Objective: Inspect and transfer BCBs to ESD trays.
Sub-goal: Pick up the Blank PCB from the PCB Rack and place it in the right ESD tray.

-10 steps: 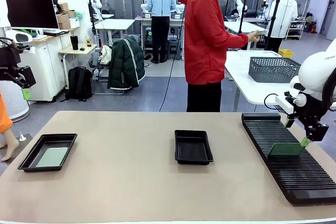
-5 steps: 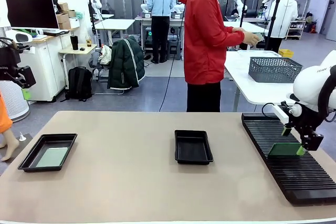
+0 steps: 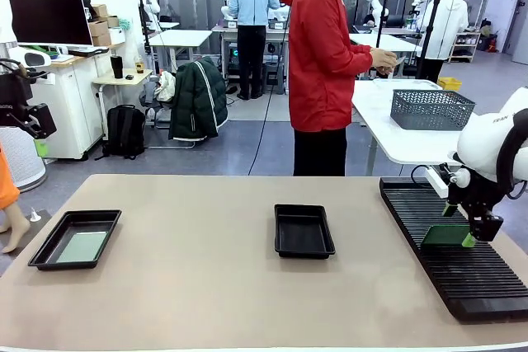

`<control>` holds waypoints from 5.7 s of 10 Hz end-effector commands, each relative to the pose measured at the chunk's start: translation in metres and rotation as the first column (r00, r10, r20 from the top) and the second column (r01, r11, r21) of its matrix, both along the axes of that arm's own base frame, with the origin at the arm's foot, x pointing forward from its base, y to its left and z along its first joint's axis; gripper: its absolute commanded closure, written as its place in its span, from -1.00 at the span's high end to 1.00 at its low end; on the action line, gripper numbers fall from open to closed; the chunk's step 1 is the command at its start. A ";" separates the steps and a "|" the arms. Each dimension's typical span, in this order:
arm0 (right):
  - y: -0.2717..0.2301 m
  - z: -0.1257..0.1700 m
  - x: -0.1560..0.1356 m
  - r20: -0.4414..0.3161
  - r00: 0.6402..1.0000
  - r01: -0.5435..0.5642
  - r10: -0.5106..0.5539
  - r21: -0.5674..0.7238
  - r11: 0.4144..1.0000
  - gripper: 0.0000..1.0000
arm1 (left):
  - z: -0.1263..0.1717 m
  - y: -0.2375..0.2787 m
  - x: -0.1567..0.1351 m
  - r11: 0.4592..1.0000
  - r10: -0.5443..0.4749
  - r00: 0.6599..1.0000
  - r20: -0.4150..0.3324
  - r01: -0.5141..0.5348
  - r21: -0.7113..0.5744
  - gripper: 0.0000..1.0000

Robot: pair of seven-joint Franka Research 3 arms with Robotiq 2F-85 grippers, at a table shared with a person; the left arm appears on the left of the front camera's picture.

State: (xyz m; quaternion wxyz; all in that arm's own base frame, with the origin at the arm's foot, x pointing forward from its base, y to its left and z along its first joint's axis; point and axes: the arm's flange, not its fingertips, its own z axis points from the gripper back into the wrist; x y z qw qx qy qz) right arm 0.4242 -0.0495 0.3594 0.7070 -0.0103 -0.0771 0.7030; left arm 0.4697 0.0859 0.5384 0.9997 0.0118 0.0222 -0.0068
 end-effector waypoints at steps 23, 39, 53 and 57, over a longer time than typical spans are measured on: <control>-0.002 -0.006 -0.003 0.044 0.999 0.030 -0.031 0.018 0.999 -0.67 | 0.000 0.001 0.000 1.000 0.001 1.000 0.003 -0.001 0.000 1.00; -0.011 0.175 0.025 0.082 0.995 -0.062 0.065 -0.033 0.998 -1.00 | 0.000 0.001 0.000 1.000 0.001 1.000 0.003 -0.001 0.000 1.00; -0.037 0.276 0.009 0.102 0.993 -0.058 0.058 -0.007 0.998 -1.00 | 0.000 0.001 0.000 1.000 0.001 1.000 0.003 -0.001 0.000 1.00; -0.037 0.276 0.009 0.102 0.993 -0.058 0.058 -0.007 0.998 -1.00 | 0.000 0.001 0.000 1.000 0.001 1.000 0.003 -0.001 0.000 1.00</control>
